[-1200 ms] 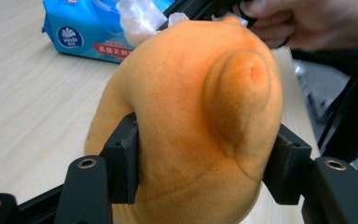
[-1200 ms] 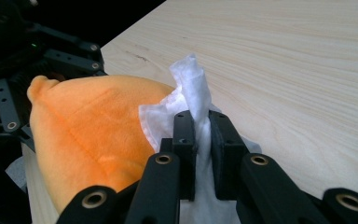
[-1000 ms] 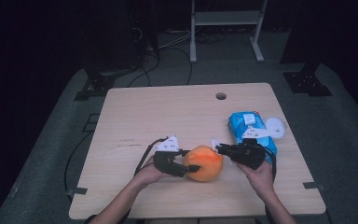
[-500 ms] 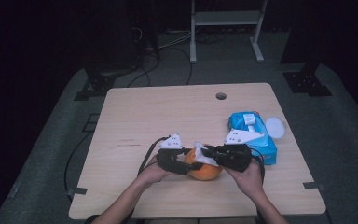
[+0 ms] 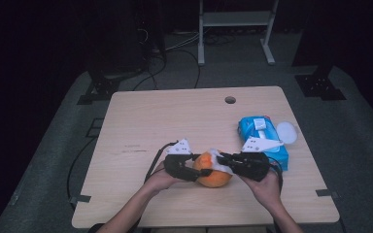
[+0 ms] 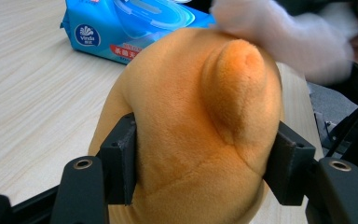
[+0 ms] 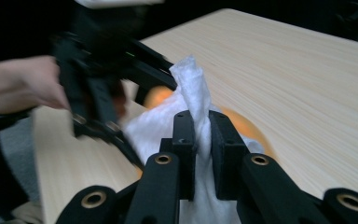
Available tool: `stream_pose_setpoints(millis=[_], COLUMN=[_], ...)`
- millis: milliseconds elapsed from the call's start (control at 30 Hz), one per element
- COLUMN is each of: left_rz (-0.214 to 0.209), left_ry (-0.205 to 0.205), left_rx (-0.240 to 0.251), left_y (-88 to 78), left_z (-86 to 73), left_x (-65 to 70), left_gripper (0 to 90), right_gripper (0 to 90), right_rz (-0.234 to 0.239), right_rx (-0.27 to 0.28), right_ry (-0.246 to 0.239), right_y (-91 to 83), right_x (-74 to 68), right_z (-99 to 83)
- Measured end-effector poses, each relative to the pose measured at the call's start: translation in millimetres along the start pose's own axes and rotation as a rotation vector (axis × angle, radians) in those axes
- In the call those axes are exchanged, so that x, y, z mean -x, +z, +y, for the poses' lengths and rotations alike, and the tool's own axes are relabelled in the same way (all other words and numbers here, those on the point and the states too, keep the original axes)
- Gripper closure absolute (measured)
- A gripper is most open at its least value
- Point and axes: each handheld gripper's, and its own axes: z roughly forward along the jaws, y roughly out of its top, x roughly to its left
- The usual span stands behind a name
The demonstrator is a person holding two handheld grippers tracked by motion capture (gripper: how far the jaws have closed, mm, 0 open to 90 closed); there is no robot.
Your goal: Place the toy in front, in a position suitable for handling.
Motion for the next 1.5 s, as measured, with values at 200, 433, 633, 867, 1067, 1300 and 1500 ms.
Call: stream_pose_setpoints(millis=[200,433,633,867,1067,1300,1500], left_rz=[0.008,0.036,0.013,-0.076,-0.111,-0.136,-0.15], left_ry=[0.002,0.034,0.118,0.157,0.157,0.163,0.19], left_rx=[0.004,0.01,-0.027,-0.012,0.013,-0.034,-0.069], left_y=[-2.8,-3.2,4.3,-5.7,-3.5,1.7,-5.0], left_z=[-0.8,0.0,0.5,0.6,8.3,2.2,-5.0], left_x=[-0.5,4.0,18.9,26.9,26.6,34.0,44.3], left_gripper=[37.3,36.6,24.2,19.9,20.4,23.3,23.3], right_gripper=[81.0,80.9,80.9,80.7,80.5,80.2,80.0], right_rz=[0.025,-0.041,-0.014,0.018,0.024,0.025,-0.012], right_rx=[-0.009,-0.013,-0.04,-0.082,-0.118,-0.134,-0.116], right_ry=[-0.051,0.043,0.082,0.086,0.08,0.088,0.109], right_y=[13.2,-5.9,-15.5,-26.9,-33.1,-36.5,-33.5], right_x=[-10.5,16.8,19.4,6.1,-1.2,-0.7,7.6], right_z=[11.8,-6.9,-23.8,-42.7,-52.8,-57.3,-51.5])
